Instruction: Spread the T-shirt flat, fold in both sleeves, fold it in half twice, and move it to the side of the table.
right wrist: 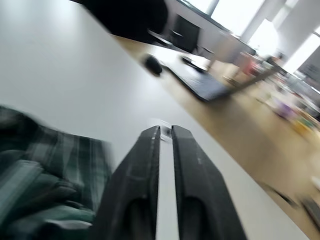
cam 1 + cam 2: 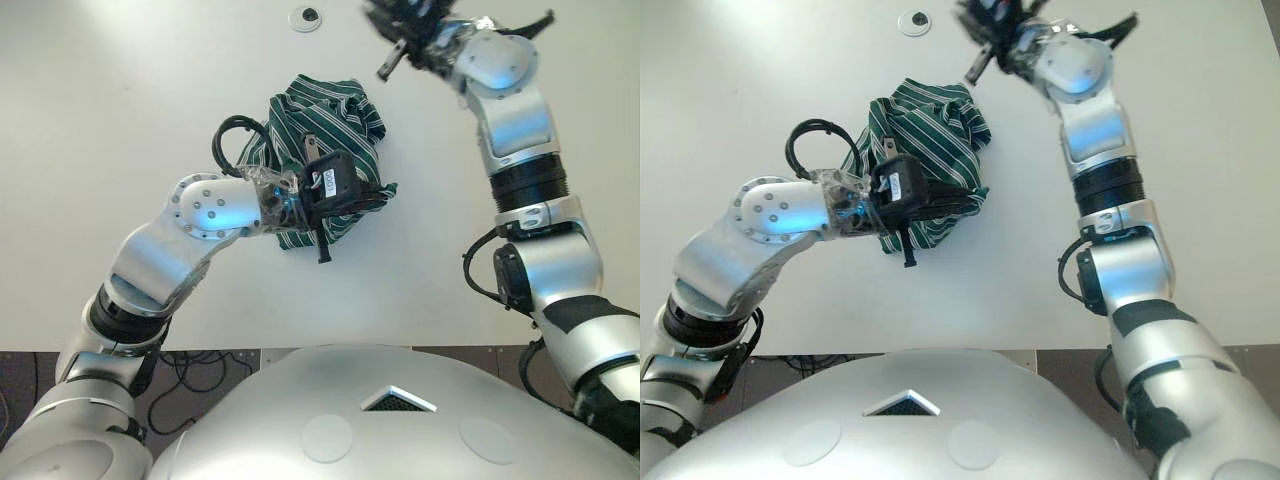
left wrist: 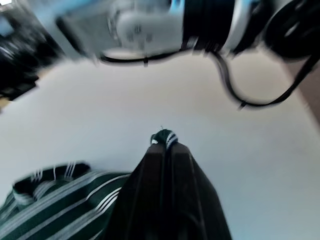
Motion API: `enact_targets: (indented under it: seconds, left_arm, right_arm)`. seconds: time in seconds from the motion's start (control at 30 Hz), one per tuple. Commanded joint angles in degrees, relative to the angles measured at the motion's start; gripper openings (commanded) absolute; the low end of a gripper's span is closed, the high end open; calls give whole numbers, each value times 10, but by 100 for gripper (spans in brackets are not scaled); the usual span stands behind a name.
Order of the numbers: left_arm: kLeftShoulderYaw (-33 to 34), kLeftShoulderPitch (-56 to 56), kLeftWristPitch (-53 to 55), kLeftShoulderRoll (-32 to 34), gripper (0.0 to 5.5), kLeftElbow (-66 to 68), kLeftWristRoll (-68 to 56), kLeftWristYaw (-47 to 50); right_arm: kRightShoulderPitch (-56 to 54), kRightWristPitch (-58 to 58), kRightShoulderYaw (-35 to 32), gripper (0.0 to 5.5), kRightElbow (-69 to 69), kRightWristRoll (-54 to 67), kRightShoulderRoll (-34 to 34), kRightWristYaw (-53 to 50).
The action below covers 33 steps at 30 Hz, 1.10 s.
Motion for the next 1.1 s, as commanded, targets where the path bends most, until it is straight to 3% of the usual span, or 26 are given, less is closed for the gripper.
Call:
enact_targets:
  seconds: [0.03, 0.13, 0.23, 0.4, 0.67, 1.1]
  left_arm:
    - [-36, 9, -8, -6, 0, 44, 43, 14]
    - [-42, 8, -11, -16, 0, 63, 58, 16]
    - [-41, 13, -12, -20, 0, 67, 66, 16]
    - [-45, 14, -13, -35, 0, 79, 81, 19]
    - [-45, 19, -12, -60, 0, 90, 88, 27]
    - [-58, 14, -16, -93, 0, 105, 104, 30]
  right_arm:
    - [7, 68, 37, 112, -42, 23, 27, 70]
    - [17, 61, 81, 167, -84, 6, 18, 115]
    - [-7, -83, 149, 215, -71, -103, -30, 95]
    - [-65, -261, 240, 215, -49, -249, -50, 66]
    - [-134, -419, 325, 215, 21, -397, -39, -9]
    - [-206, -468, 424, 215, 151, -513, 9, -38]
